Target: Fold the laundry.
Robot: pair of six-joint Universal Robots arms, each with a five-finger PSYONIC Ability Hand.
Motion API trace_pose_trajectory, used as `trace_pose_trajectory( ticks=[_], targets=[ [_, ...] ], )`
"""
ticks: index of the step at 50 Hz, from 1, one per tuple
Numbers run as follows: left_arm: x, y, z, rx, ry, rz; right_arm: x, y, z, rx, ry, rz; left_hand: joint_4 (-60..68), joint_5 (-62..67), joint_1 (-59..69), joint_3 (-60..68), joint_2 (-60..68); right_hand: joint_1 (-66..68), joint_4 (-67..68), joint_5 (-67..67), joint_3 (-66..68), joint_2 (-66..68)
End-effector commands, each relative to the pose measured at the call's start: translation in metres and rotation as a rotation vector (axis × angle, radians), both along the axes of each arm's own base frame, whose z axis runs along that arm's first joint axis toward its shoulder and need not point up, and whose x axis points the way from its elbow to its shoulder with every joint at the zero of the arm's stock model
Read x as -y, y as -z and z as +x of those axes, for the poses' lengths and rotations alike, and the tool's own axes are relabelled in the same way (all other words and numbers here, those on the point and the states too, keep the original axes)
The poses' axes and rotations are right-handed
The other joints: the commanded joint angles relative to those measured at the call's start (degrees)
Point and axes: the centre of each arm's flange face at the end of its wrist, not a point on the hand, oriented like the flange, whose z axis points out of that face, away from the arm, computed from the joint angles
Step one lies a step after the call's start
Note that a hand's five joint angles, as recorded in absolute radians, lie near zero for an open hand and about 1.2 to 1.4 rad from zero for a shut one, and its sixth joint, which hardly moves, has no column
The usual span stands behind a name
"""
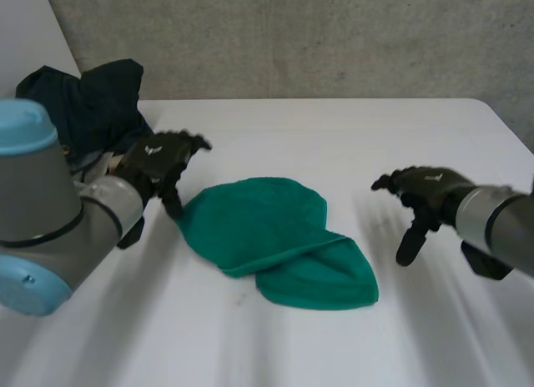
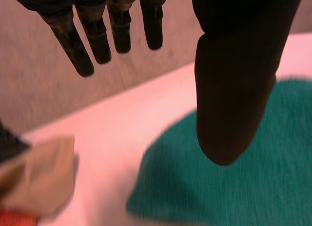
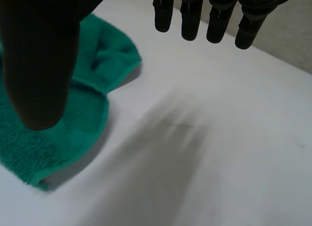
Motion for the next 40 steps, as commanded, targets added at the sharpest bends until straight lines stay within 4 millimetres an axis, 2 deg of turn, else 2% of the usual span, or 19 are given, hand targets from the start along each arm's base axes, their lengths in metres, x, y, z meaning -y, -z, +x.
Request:
trace_pose_trajectory(
  ticks=[1, 9, 17, 19, 20, 21, 22, 23, 26, 27, 30, 31, 33, 34, 36, 37, 40],
  targets=[
    [0.002, 0.060, 0.008, 0.040, 0.015, 0.166, -0.002, 0.040, 0.026, 0.057, -0.077, -0.107, 10.15, 10.10, 9.77, 10.40, 10.33, -1.06, -0.41, -1.76, -0.56, -0.60],
    [0.003, 0.088, 0.000, 0.030, 0.080, 0.216, 0.008, 0.079, 0.055, 0.047, -0.147, -0.103, 7.30, 7.25, 6.92, 7.55, 7.48, 7.67, 8.33, 6.97, 8.17, 8.13],
    [0.022, 0.082, -0.011, -0.008, 0.088, 0.075, 0.013, 0.098, 0.081, 0.045, -0.199, -0.104, 10.47, 10.42, 10.09, 10.72, 10.65, 18.58, 19.24, 17.88, 19.08, 19.04],
    [0.027, 0.084, -0.012, -0.012, 0.081, 0.056, 0.014, 0.101, 0.083, 0.046, -0.202, -0.104, 20.52, 20.47, 20.14, 20.77, 20.70, 31.98, 32.64, 31.29, 32.48, 32.44],
    [0.032, 0.085, -0.014, -0.014, 0.083, 0.047, 0.017, 0.099, 0.085, 0.052, -0.203, -0.116, 43.40, 43.35, 43.02, 43.65, 43.58, 52.89, 53.55, 52.20, 53.39, 53.35],
    [0.033, 0.085, -0.015, -0.015, 0.083, 0.044, 0.018, 0.097, 0.086, 0.056, -0.202, -0.126, 56.28, 56.24, 55.90, 56.54, 56.46, 65.43, 66.08, 64.73, 65.92, 65.88],
    [0.034, 0.084, -0.017, -0.017, 0.088, 0.039, 0.020, 0.094, 0.086, 0.060, -0.199, -0.137, 61.55, 61.51, 61.17, 61.81, 61.73, 67.99, 68.64, 67.29, 68.49, 68.45],
    [0.035, 0.081, -0.019, -0.019, 0.091, 0.030, 0.020, 0.091, 0.086, 0.064, -0.197, -0.149, 61.61, 61.56, 61.23, 61.86, 61.78, 68.02, 68.67, 67.32, 68.51, 68.47],
    [0.031, 0.059, -0.027, -0.032, 0.105, -0.014, 0.021, 0.070, 0.081, 0.097, -0.178, -0.194, 61.61, 61.56, 61.23, 61.86, 61.79, 68.02, 68.67, 67.32, 68.51, 68.47],
    [0.028, 0.030, -0.026, -0.056, 0.104, -0.072, 0.018, 0.051, 0.079, 0.114, -0.177, -0.238, 61.61, 61.56, 61.23, 61.86, 61.79, 68.02, 68.67, 67.32, 68.51, 68.47],
    [0.020, -0.012, -0.023, -0.093, 0.104, -0.157, 0.011, 0.012, 0.075, 0.146, -0.184, -0.325, 61.61, 61.56, 61.23, 61.86, 61.79, 68.02, 68.67, 67.32, 68.51, 68.47],
    [0.015, -0.038, -0.020, -0.118, 0.102, -0.213, 0.008, -0.015, 0.070, 0.164, -0.174, -0.381, 61.61, 61.56, 61.23, 61.86, 61.79, 68.02, 68.67, 67.32, 68.51, 68.47],
    [0.008, -0.062, -0.017, -0.137, 0.103, -0.270, 0.004, -0.037, 0.062, 0.171, -0.159, -0.417, 61.61, 61.56, 61.23, 61.86, 61.79, 68.02, 68.67, 67.32, 68.51, 68.47],
    [0.000, -0.081, -0.015, -0.158, 0.106, -0.303, 0.004, -0.057, 0.050, 0.161, -0.135, -0.438, 61.61, 61.56, 61.23, 61.86, 61.79, 68.02, 68.67, 67.32, 68.51, 68.47],
    [-0.012, -0.101, -0.011, -0.175, 0.109, -0.323, 0.004, -0.077, 0.036, 0.140, -0.107, -0.457, 61.61, 61.56, 61.23, 61.86, 61.79, 68.02, 68.67, 67.32, 68.51, 68.47],
    [-0.021, -0.115, -0.006, -0.186, 0.108, -0.327, 0.004, -0.097, 0.024, 0.125, -0.080, -0.482, 61.61, 61.56, 61.23, 61.86, 61.79, 68.02, 68.67, 67.32, 68.51, 68.47],
    [-0.034, -0.132, -0.001, -0.195, 0.115, -0.326, -0.001, -0.119, 0.009, 0.109, -0.057, -0.503, 61.61, 61.56, 61.23, 61.86, 61.79, 68.02, 68.67, 67.32, 68.51, 68.47]
  ],
)
